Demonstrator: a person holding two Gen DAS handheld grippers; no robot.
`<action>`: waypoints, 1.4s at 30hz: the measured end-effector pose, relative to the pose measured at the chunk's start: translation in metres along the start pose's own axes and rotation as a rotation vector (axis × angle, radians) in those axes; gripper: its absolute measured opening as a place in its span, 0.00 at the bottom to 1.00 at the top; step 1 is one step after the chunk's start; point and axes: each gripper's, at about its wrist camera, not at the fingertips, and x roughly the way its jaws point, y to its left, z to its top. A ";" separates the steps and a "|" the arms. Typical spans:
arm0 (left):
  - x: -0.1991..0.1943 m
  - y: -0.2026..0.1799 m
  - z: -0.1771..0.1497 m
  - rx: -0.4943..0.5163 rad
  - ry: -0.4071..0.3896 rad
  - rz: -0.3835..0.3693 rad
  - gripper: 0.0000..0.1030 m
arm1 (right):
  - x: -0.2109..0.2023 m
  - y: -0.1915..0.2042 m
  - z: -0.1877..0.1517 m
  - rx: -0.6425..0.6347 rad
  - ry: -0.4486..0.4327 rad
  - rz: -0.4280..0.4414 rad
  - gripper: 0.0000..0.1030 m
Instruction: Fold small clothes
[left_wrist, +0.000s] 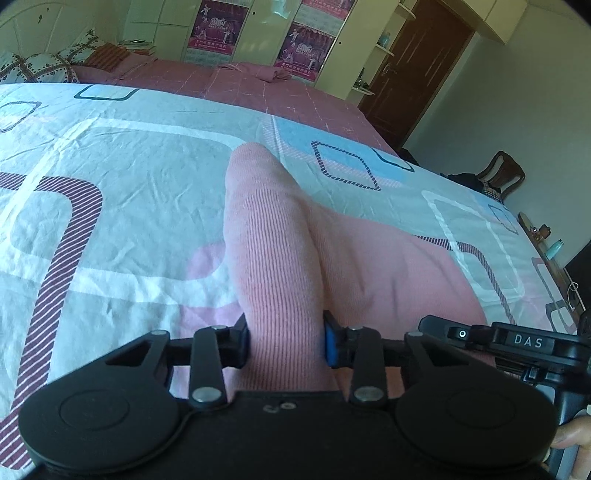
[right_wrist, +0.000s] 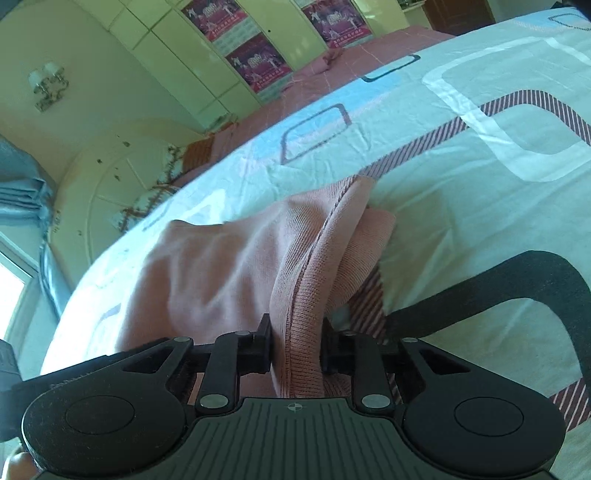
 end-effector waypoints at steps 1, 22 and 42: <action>-0.004 -0.001 0.001 0.004 -0.006 -0.009 0.32 | -0.002 0.004 0.001 0.005 -0.004 0.011 0.22; -0.139 0.194 0.042 0.044 -0.105 -0.172 0.31 | 0.059 0.246 -0.079 0.025 -0.098 0.098 0.22; -0.150 0.425 0.085 -0.052 -0.084 0.040 0.33 | 0.250 0.379 -0.108 -0.029 -0.002 0.073 0.22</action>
